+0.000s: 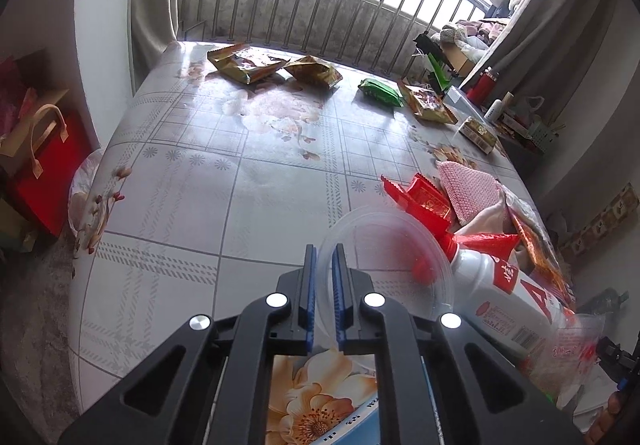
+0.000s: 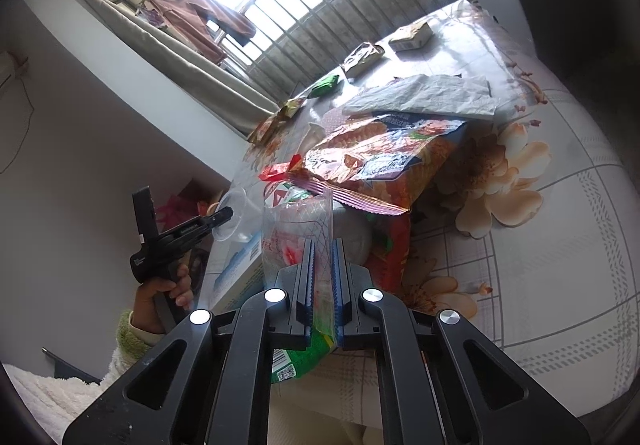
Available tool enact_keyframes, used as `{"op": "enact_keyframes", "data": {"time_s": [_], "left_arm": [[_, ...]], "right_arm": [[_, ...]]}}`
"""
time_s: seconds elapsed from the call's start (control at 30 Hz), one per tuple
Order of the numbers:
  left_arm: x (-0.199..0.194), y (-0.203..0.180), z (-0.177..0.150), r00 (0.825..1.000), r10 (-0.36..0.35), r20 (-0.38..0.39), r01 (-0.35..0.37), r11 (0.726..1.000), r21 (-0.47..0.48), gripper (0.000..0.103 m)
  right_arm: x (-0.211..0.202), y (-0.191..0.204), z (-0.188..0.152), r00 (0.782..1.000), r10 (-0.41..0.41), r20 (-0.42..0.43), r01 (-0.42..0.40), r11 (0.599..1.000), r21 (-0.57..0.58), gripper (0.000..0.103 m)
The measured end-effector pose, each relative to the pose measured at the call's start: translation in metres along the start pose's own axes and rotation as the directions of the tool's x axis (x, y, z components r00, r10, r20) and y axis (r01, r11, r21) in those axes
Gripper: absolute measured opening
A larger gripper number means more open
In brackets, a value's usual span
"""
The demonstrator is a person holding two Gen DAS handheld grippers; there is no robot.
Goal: Collect trash
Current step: 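Grasp the clear plastic bowl with the left tool while the right tool grasps the plastic bag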
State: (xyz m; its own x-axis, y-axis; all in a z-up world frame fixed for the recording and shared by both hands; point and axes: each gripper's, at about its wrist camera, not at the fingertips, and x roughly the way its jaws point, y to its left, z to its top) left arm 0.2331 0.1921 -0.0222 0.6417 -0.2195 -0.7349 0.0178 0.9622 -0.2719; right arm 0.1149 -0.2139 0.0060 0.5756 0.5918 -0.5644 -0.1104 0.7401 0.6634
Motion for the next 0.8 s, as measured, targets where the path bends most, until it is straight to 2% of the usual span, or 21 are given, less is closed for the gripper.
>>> {"op": "enact_keyframes", "data": {"time_s": [0.5, 0.8], "left_arm": [[-0.046, -0.005, 0.011, 0.993, -0.032, 0.115, 0.033, 0.999, -0.012, 0.007], [-0.096, -0.047, 0.005, 0.982, -0.085, 0.169, 0.074, 0.995, 0.071, 0.007]], "right_arm": [[-0.014, 0.018, 0.004, 0.996, 0.080, 0.038, -0.079, 0.996, -0.035, 0.003], [-0.052, 0.023, -0.003, 0.987, 0.120, 0.111, -0.114, 0.992, -0.054, 0.003]]}}
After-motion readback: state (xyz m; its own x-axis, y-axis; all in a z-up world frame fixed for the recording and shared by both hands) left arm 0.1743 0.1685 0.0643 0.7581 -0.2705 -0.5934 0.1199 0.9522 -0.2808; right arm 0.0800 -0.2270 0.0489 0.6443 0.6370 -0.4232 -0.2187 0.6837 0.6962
